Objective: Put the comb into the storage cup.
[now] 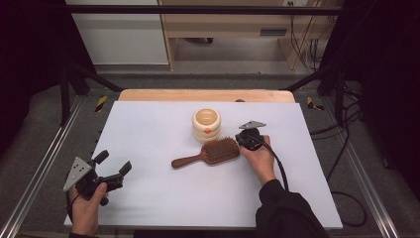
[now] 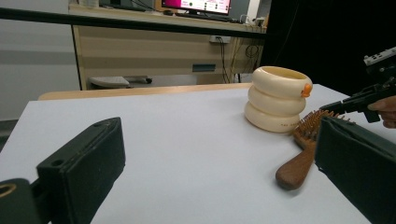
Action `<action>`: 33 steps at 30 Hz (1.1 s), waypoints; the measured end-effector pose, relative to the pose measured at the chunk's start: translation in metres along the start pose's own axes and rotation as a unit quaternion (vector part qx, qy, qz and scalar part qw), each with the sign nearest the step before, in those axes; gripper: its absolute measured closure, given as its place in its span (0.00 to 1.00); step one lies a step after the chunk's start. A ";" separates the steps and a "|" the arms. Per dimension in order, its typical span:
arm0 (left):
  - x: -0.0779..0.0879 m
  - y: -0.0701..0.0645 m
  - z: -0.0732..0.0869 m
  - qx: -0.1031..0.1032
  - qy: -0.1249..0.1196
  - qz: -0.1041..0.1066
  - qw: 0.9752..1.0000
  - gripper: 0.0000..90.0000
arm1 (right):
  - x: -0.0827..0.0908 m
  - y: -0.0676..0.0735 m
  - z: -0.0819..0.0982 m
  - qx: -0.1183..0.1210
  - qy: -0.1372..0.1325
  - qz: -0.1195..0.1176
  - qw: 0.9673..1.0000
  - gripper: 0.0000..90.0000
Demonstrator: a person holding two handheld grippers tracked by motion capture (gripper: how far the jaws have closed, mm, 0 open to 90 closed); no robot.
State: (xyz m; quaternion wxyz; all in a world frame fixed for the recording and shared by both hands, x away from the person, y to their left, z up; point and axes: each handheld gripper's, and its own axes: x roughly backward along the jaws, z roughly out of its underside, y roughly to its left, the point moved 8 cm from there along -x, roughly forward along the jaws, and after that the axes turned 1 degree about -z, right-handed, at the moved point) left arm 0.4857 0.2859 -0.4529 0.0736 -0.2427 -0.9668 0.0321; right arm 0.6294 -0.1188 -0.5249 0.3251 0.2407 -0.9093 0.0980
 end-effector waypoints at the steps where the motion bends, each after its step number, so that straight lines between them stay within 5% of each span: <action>1: 0.000 0.000 0.000 0.000 0.000 0.000 1.000 0.02 | -0.001 0.001 0.000 0.000 0.000 -0.001 1.000 1.00; 17: 0.000 -0.001 0.000 0.000 0.001 0.001 1.000 0.02 | -0.002 0.018 0.001 0.043 -0.001 -0.014 0.999 1.00; 33: 0.000 -0.002 0.000 -0.003 0.002 0.004 1.000 0.02 | -0.002 0.064 0.000 0.075 -0.007 -0.047 0.996 1.00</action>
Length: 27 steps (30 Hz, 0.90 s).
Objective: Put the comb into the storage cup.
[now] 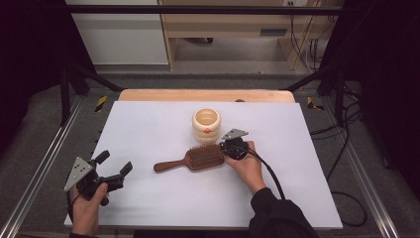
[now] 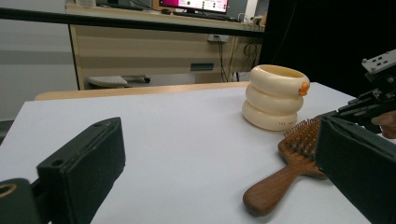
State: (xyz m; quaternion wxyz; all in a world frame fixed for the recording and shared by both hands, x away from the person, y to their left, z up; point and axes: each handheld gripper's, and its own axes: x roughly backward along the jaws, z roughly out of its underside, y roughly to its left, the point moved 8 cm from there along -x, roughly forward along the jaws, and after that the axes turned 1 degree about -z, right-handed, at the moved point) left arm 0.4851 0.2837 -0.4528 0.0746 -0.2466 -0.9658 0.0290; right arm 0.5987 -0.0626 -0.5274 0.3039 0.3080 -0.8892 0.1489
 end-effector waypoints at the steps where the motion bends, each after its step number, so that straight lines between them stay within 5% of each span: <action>1: 0.000 0.000 0.000 0.000 0.000 0.000 1.000 0.02 | 0.000 0.002 -0.001 0.001 -0.002 -0.001 1.000 1.00; 27: 0.000 -0.003 0.000 -0.001 0.001 0.005 1.000 0.02 | -0.024 0.057 -0.026 0.015 -0.012 -0.036 0.999 1.00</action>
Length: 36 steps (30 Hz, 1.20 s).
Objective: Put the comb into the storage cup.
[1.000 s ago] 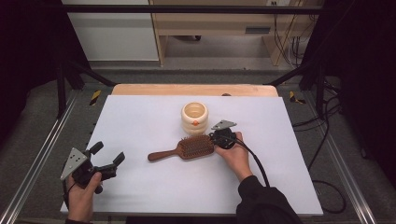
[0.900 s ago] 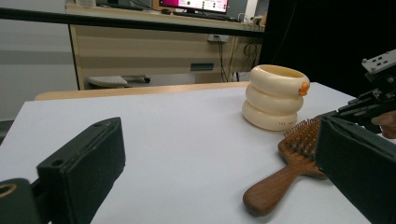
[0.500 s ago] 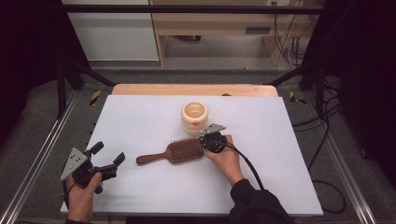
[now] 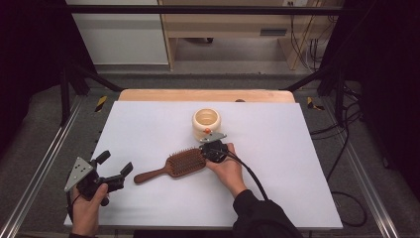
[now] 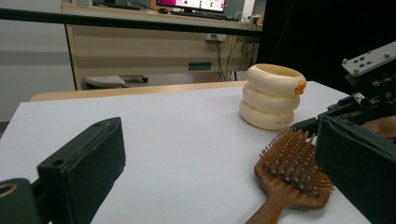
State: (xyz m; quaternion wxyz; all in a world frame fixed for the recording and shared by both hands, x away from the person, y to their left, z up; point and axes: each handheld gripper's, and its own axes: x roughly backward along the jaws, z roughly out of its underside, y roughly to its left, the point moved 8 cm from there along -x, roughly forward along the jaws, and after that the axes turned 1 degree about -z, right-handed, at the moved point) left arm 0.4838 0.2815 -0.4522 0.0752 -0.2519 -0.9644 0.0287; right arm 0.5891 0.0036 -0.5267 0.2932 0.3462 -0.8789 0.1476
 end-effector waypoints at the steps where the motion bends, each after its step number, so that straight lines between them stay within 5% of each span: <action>1: 0.000 0.000 0.000 0.000 0.000 0.000 1.000 0.02 | -0.001 0.001 -0.001 0.001 -0.001 0.000 1.000 1.00; 15: 0.000 -0.001 0.001 0.001 0.005 0.002 1.000 0.02 | -0.010 0.012 -0.009 0.007 -0.015 0.000 1.000 1.00; 26: -0.002 0.000 0.006 0.007 0.032 0.005 0.999 0.03 | 0.041 0.003 -0.003 -0.016 -0.060 0.009 0.998 0.99; 31: -0.005 -0.002 0.013 -0.003 0.068 0.006 0.998 0.04 | 0.071 -0.008 0.009 -0.034 -0.080 0.010 0.996 0.85; 36: -0.013 -0.011 0.015 -0.021 0.101 0.018 0.994 0.04 | 0.098 -0.019 0.028 -0.067 -0.082 0.013 0.994 0.57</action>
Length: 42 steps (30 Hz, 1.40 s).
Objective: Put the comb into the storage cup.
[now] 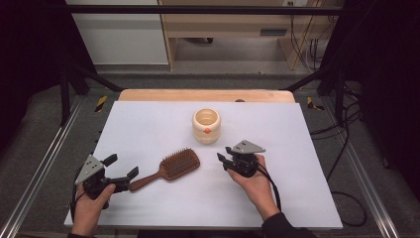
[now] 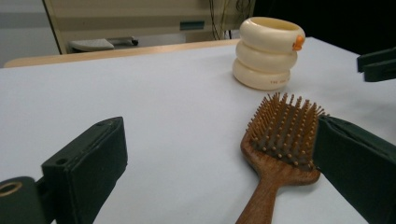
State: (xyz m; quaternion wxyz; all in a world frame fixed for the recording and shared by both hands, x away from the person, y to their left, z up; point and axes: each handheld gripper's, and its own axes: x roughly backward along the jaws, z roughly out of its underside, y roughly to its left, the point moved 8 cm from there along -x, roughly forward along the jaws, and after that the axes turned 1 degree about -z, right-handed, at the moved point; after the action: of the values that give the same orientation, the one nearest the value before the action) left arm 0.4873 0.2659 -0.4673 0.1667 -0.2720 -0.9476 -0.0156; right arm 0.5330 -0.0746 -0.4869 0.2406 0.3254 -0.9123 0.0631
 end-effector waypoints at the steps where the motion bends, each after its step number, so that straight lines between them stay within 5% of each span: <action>1: -0.002 -0.002 -0.001 -0.006 0.009 0.003 1.000 0.05 | 0.006 -0.002 0.003 -0.005 0.004 0.000 1.000 0.51; 7: -0.019 -0.016 -0.008 -0.034 0.076 0.032 0.996 0.06 | 0.048 -0.024 0.019 -0.026 -0.017 0.022 0.999 0.19; 12: -0.028 -0.028 -0.006 -0.073 0.133 0.046 0.987 0.06 | 0.069 -0.039 0.030 -0.021 -0.027 0.034 0.999 0.09; 14: -0.030 -0.032 -0.002 -0.091 0.160 0.054 0.981 0.06 | 0.077 -0.044 0.033 -0.019 -0.035 0.040 0.998 0.10; 18: -0.035 -0.037 0.009 -0.130 0.215 0.065 0.966 0.07 | 0.086 -0.050 0.033 -0.016 -0.055 0.039 0.998 0.09; 23: -0.044 -0.041 0.018 -0.155 0.261 0.079 0.949 0.13 | 0.091 -0.052 0.033 -0.014 -0.067 0.042 0.997 0.09; 26: -0.049 -0.044 0.025 -0.171 0.288 0.092 0.938 0.15 | 0.089 -0.056 0.036 -0.019 -0.062 0.044 0.997 0.10; 34: -0.059 -0.046 0.032 -0.179 0.321 0.107 0.924 0.30 | 0.087 -0.060 0.043 -0.030 -0.052 0.047 0.997 0.11; 42: -0.065 -0.046 0.034 -0.176 0.349 0.117 0.913 0.52 | 0.088 -0.064 0.045 -0.039 -0.050 0.048 0.997 0.12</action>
State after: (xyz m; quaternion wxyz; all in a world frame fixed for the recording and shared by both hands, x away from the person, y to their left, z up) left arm 0.5043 0.1979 -0.5177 0.4370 -0.3833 -0.7723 -0.2564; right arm 0.4955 -0.1867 -0.4868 0.2036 0.2747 -0.9395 0.0226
